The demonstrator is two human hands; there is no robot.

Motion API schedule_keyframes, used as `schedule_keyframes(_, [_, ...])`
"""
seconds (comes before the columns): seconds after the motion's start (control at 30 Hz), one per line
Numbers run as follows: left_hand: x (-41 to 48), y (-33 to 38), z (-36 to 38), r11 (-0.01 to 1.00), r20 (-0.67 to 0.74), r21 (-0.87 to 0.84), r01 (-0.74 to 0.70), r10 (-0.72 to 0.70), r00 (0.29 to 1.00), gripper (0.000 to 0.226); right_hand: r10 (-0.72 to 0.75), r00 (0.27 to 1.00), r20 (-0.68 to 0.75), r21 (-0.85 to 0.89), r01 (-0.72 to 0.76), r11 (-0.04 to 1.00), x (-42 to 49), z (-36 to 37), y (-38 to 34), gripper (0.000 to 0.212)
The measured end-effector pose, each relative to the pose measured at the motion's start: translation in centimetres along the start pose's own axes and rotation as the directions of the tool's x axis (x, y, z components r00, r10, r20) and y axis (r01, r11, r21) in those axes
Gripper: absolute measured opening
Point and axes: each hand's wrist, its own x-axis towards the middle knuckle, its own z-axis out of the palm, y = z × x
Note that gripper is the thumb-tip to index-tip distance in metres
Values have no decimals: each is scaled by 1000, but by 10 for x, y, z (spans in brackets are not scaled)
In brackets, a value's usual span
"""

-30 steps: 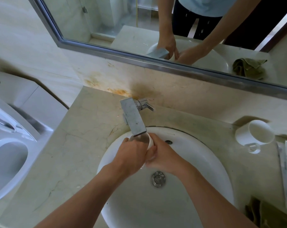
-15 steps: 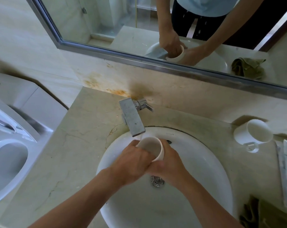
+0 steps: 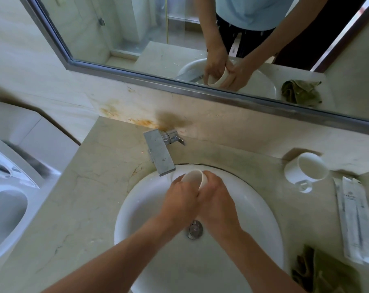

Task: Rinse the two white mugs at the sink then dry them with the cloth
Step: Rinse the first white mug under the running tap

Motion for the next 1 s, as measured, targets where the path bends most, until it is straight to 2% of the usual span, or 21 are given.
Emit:
schedule_keyframes(0.03, [0, 7, -1, 999, -47, 7, -32, 33, 998, 56, -33, 996, -79, 5, 33, 999, -4, -1, -2, 68])
schedule_keyframes(0.07, [-3, 9, -5, 997, -66, 12, -71, 72, 995, 58, -59, 995, -85, 63, 65, 996, -7, -7, -3, 65])
schedule_keyframes(0.13, [-7, 2, -18, 984, -28, 38, -174, 175, 984, 71, -71, 989, 132, 301, 28, 953, -4, -29, 1, 76])
schedule_keyframes(0.2, [-13, -3, -28, 962, 66, 56, -266, 262, 963, 79, -129, 925, 358, 406, -30, 913, 0, -51, 8, 92])
schedule_keyframes(0.23, [-17, -2, -27, 966, 99, 51, -255, 249, 963, 78, -155, 912, 381, 375, 1, 927, 2, -54, 12, 98])
schedule_keyframes(0.3, [-23, 9, -17, 995, 110, 28, -93, 90, 990, 69, -166, 941, 296, 220, 102, 970, 0, -48, 12, 98])
schedule_keyframes(0.33, [-22, 17, -8, 999, 96, -29, 45, -42, 995, 62, -175, 961, 212, 86, 160, 983, -4, -39, 12, 95])
schedule_keyframes(0.4, [-17, 31, 8, 898, 132, -278, 340, -315, 940, 62, -236, 972, -14, -200, 228, 953, -14, -23, 13, 78])
schedule_keyframes(0.43, [-15, 34, 13, 856, 133, -346, 384, -361, 923, 65, -290, 953, -88, -276, 256, 926, -19, -16, 16, 71])
schedule_keyframes(0.5, [-16, 32, 16, 896, 111, -310, 317, -298, 948, 64, -343, 928, -145, -349, 277, 895, -24, -10, 22, 73])
schedule_keyframes(0.53, [-18, 26, 14, 948, 96, -228, 221, -204, 974, 57, -312, 945, -95, -321, 267, 909, -24, -12, 23, 81])
schedule_keyframes(0.6, [-22, 6, 9, 999, 143, -31, -13, 17, 990, 35, -79, 987, 143, -123, 97, 988, -20, -27, 15, 98])
schedule_keyframes(0.63, [-23, -9, 8, 998, 182, -40, -46, 53, 982, 37, 49, 949, 311, -24, -43, 999, -19, -33, 10, 97])
schedule_keyframes(0.7, [-27, -30, 2, 975, 206, -218, 43, 3, 978, 50, 189, 833, 520, 55, -253, 966, -13, -39, 1, 86])
schedule_keyframes(0.77, [-31, -44, 1, 893, 155, -425, 150, -92, 984, 39, 281, 750, 599, 114, -427, 897, -1, -37, -8, 82])
schedule_keyframes(0.8, [-33, -50, 1, 813, 122, -539, 219, -182, 976, 27, 328, 722, 609, 112, -488, 865, 7, -33, -13, 84])
schedule_keyframes(0.83, [-34, -53, 0, 681, 130, -672, 290, -277, 952, 18, 364, 697, 618, 93, -524, 846, 15, -29, -16, 85])
schedule_keyframes(0.87, [-35, -56, 0, 513, 178, -784, 351, -355, 918, 19, 381, 672, 635, 84, -550, 831, 24, -23, -19, 80])
schedule_keyframes(0.9, [-34, -60, -1, 345, 244, -852, 395, -405, 881, 23, 391, 648, 654, 87, -578, 812, 32, -18, -23, 69])
schedule_keyframes(0.93, [-32, -63, -3, 243, 296, -872, 425, -429, 853, 26, 389, 625, 677, 99, -601, 793, 39, -14, -27, 59])
schedule_keyframes(1.0, [-25, -64, -10, 209, 337, -861, 464, -448, 828, 31, 351, 589, 728, 131, -621, 773, 52, -6, -32, 48])
